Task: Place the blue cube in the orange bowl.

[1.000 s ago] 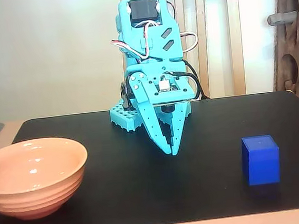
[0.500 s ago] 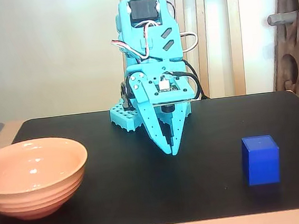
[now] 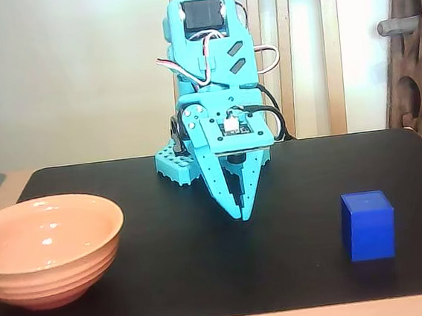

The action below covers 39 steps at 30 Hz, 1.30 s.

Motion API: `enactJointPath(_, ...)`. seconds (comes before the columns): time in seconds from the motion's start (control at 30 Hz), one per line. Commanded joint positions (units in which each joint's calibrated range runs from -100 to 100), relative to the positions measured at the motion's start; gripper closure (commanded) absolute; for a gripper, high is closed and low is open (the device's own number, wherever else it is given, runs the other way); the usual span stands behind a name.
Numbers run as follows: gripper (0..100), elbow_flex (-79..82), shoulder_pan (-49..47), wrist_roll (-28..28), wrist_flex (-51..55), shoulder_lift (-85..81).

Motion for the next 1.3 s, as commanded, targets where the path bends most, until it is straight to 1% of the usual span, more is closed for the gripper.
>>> enactJointPath(0.0,100,-3.5,0.8,-0.5,0.3,0.8)
enactJointPath(0.47,99,-2.6,0.7,-0.5,0.3,0.8)
enactJointPath(0.57,94,-2.6,0.6,-0.5,0.3,0.8)
enactJointPath(0.6,87,-2.6,0.5,-0.5,0.3,0.8)
enactJointPath(0.77,72,-2.7,0.6,-0.5,0.3,0.8)
enactJointPath(0.93,69,-2.6,1.0,-0.6,0.3,0.7)
enactJointPath(1.07,69,-2.6,1.0,-0.6,0.3,0.7)
enactJointPath(1.13,67,-2.6,1.0,-0.6,0.3,0.7)
enactJointPath(1.27,66,-2.6,1.0,-0.5,0.3,0.7)
